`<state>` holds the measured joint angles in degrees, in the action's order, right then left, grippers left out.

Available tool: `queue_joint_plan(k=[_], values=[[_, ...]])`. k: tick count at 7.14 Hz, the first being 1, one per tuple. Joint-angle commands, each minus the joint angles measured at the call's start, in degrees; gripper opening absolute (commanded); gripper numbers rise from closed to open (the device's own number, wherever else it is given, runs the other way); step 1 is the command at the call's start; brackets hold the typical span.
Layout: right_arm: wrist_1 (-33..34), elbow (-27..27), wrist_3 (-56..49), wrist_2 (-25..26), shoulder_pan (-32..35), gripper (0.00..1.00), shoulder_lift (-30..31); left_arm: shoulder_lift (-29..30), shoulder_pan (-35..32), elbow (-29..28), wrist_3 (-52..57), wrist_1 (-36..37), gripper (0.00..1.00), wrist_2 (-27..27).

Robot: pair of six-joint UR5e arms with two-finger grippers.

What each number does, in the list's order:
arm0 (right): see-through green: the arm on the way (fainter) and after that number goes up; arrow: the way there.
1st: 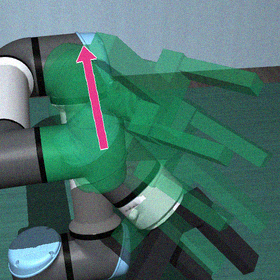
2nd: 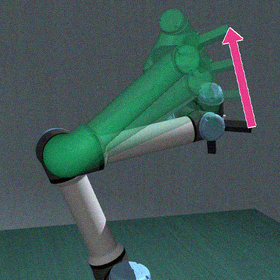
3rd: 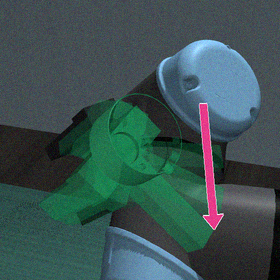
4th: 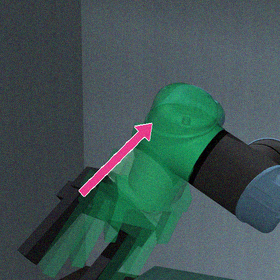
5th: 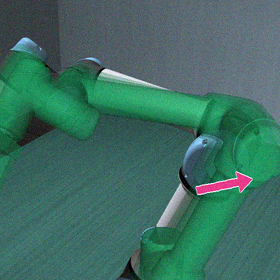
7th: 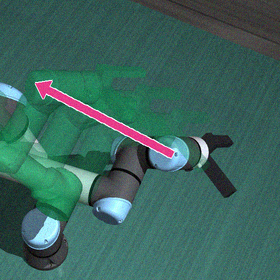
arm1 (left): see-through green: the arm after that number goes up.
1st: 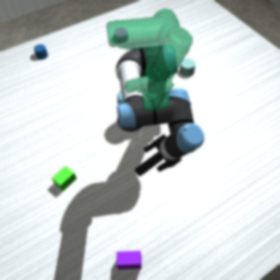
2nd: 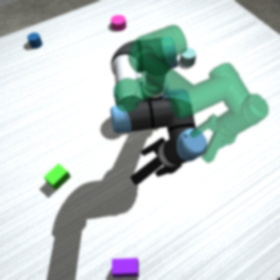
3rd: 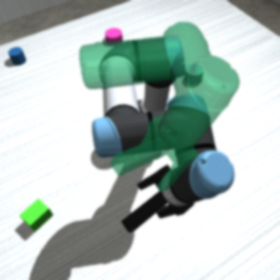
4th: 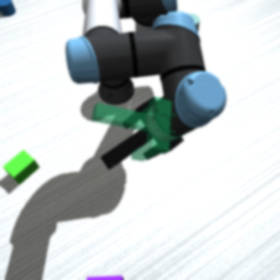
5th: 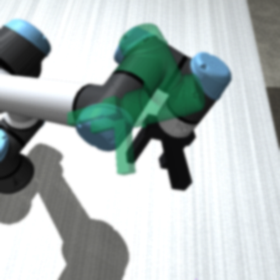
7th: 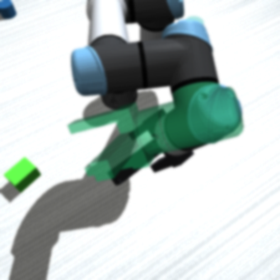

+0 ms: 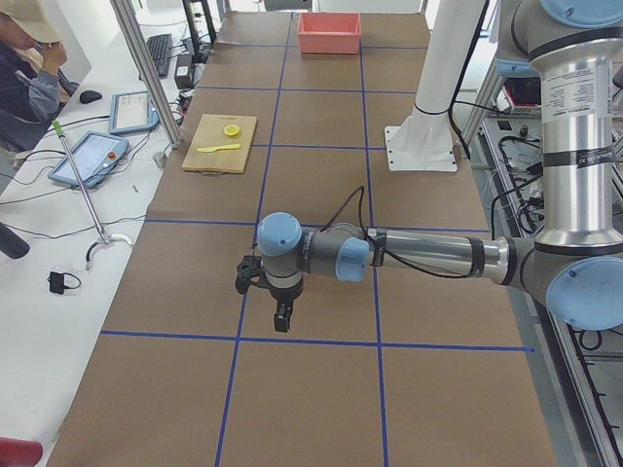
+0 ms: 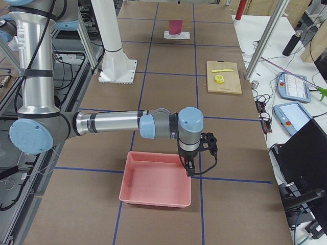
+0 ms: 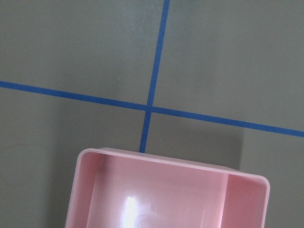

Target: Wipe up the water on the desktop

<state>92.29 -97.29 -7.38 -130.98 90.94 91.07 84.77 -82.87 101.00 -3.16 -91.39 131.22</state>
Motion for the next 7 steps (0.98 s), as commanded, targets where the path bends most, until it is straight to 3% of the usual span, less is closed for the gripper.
queue_joint_plan(k=[1, 7], values=[[0.0, -0.4, 0.0, -0.5, -2.7, 1.00, 0.3, 1.4, 0.0, 2.4, 3.0, 3.1, 0.98, -1.1], [-0.1, -1.8, -0.1, -4.1, -3.8, 1.00, 2.4, 2.0, 0.6, 1.4, 3.0, 2.4, 0.98, 0.7]])
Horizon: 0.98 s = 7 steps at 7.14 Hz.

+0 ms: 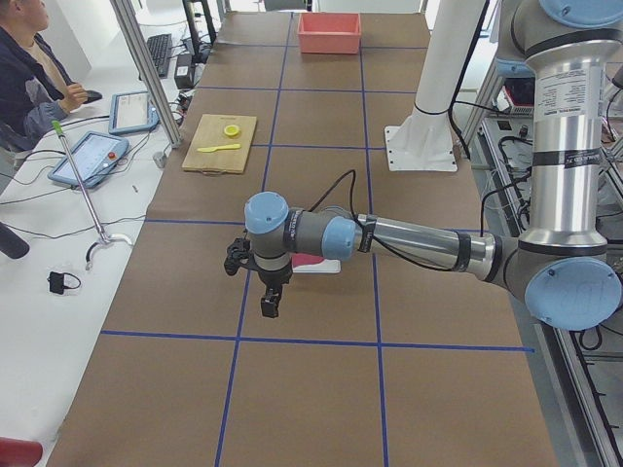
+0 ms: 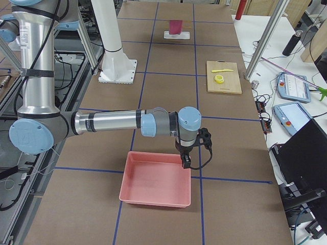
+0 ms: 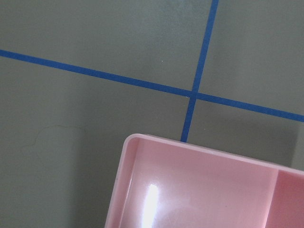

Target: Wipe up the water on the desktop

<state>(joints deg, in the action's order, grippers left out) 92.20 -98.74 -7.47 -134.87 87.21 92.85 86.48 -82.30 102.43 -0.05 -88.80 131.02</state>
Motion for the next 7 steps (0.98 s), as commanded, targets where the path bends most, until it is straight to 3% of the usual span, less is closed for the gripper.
queue_joint_plan(k=[1, 6, 7], values=[[0.1, -1.6, 0.1, -1.0, 0.0, 1.00, 1.5, 0.2, 0.0, 1.0, 0.0, -2.7, 0.98, 2.9], [-0.6, -3.6, 0.6, -6.5, 0.0, 1.00, 3.0, 2.6, 3.6, 2.2, -2.9, -8.0, 0.98, 5.0], [-0.5, -5.0, 0.6, -6.8, -0.1, 1.00, 3.0, 2.8, 4.2, 2.7, -18.0, -8.5, 0.98, 6.0]])
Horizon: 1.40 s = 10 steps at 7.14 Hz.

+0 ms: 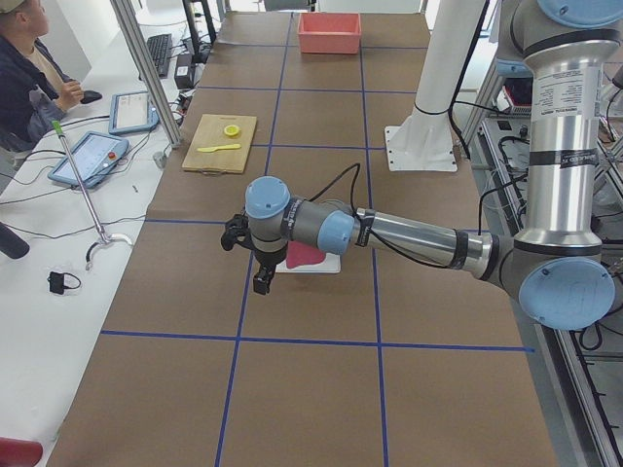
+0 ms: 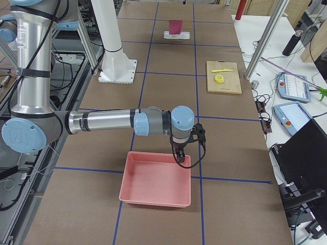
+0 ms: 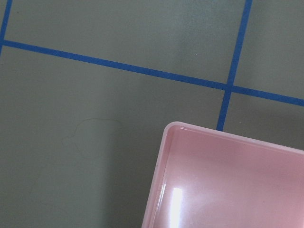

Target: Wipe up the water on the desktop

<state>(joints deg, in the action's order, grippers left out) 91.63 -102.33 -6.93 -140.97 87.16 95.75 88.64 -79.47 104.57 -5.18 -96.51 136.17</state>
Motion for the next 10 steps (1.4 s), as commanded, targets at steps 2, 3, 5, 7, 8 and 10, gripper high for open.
queue_joint_plan(k=[2, 3, 5, 7, 8, 10], values=[[-0.1, -1.8, 0.0, -0.7, -0.5, 1.00, 0.0, 2.9, 6.2, 1.6, -20.0, -0.9, 0.98, 0.6], [-0.1, -1.7, 0.2, -0.7, -0.6, 1.00, 0.0, 2.9, 9.5, 2.8, -21.1, -0.7, 0.98, 0.4], [-0.2, -1.9, 0.0, -2.0, -0.7, 1.00, 0.2, 2.8, 11.3, 3.2, -21.8, -0.4, 0.97, 0.2], [-0.3, -1.9, -0.3, -4.1, -0.7, 1.00, 0.3, 2.6, 14.4, 3.2, -27.9, -0.9, 0.84, -0.7], [-0.3, -1.7, 0.2, -4.0, -0.8, 1.00, 0.3, 2.5, 14.5, 3.0, -28.1, -0.9, 0.72, -0.7], [-0.2, -1.6, 0.4, -4.2, -0.8, 1.00, 0.3, 2.5, 15.0, 2.6, -28.5, -0.9, 0.70, -0.8]])
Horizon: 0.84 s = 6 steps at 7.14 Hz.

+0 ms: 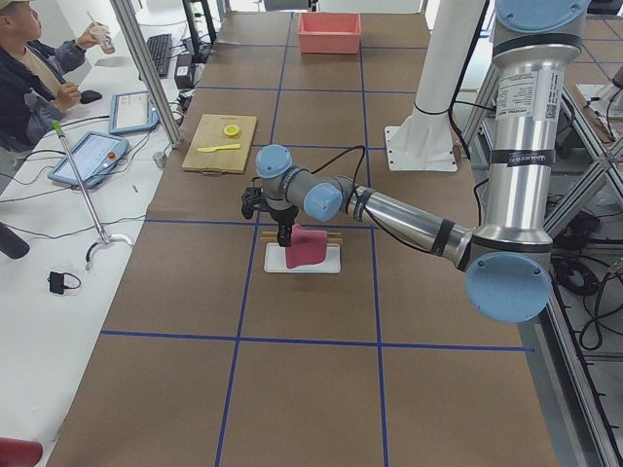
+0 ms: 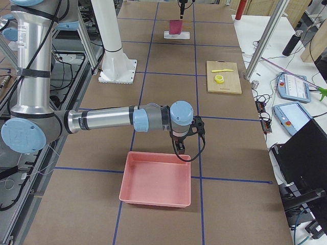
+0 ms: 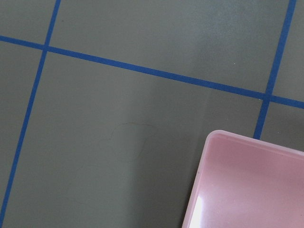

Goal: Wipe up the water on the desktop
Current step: 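Lower the left gripper onto the pink cloth on the white tray and grasp it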

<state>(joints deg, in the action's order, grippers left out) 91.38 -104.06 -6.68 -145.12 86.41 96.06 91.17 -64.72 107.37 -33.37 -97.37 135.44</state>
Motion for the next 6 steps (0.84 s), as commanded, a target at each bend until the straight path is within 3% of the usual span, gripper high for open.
queue_joint_plan(k=[1, 5, 6], values=[[0.0, 0.1, 0.2, -0.1, 0.0, 1.00, 0.0, 0.1, 0.2, -0.8, -0.2, 0.0, 0.67, -0.1], [0.0, 0.1, 0.2, -0.1, 0.0, 1.00, 0.1, 1.2, 1.1, -2.4, -0.3, 0.0, 0.64, 0.0], [0.0, 0.1, 0.2, -0.1, 0.0, 1.00, 0.2, 1.2, 1.1, -2.4, -0.4, 0.0, 0.52, 0.0]])
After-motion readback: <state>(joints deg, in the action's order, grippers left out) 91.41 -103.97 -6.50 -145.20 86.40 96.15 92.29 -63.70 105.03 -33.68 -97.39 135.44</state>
